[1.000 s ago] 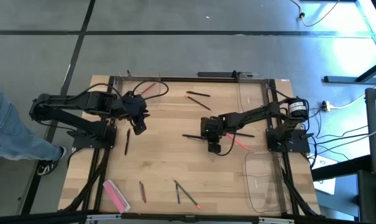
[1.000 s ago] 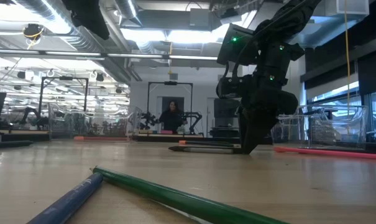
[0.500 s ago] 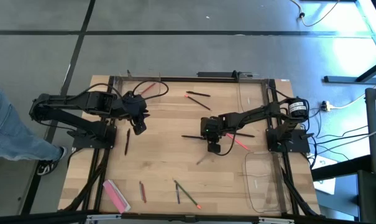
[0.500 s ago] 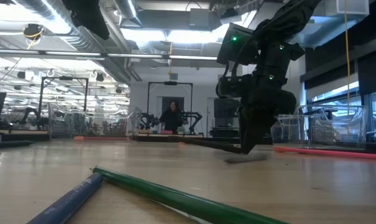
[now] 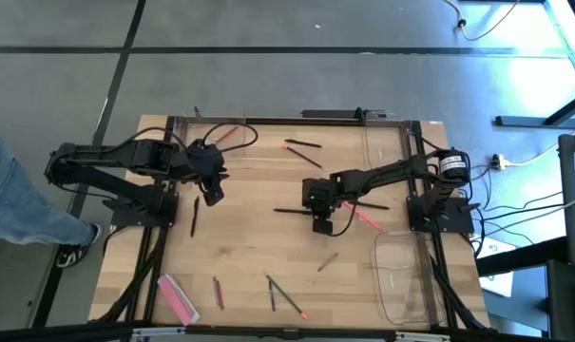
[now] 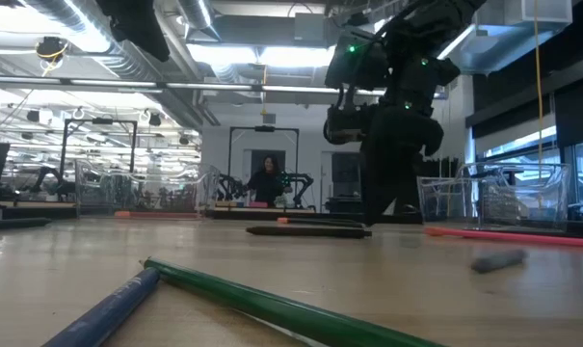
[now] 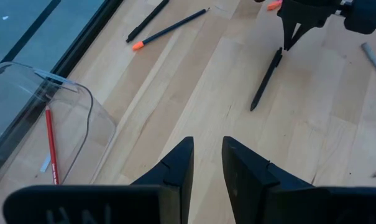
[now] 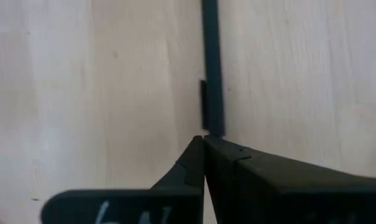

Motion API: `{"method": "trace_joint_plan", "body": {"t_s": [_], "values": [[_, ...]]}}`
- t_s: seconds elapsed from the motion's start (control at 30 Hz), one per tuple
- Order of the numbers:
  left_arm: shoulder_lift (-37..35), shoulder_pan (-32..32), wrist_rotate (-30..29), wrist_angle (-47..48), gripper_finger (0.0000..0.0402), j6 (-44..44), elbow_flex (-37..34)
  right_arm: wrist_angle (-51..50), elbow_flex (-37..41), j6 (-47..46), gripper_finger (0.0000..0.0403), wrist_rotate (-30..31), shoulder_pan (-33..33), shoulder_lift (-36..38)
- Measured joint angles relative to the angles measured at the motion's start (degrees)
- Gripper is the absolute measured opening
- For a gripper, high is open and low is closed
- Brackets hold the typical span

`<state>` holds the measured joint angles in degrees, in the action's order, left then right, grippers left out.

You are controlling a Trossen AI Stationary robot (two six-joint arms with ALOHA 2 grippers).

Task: Sort crayons/erasers/pens/pencils in bins
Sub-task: Put the black pen into the top right transparent bin

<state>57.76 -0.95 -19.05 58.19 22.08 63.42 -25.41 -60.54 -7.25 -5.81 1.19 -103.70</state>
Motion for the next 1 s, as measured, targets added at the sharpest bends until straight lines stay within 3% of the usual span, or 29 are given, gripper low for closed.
{"method": "trace_joint_plan", "body": {"t_s": [0.37,0.8,1.0], "values": [[0.0,0.0,0.0,0.0,0.0076,0.0,0.0,-0.9,-0.1,-0.2,0.0027,0.1,0.1,0.2],[0.0,0.0,0.0,0.0,0.0076,0.0,0.0,-1.8,-0.1,0.0,0.0116,4.7,0.1,0.2],[0.0,0.0,0.0,0.0,0.0076,0.0,0.0,-1.7,-0.2,0.1,0.0128,3.4,0.1,0.2]]}}
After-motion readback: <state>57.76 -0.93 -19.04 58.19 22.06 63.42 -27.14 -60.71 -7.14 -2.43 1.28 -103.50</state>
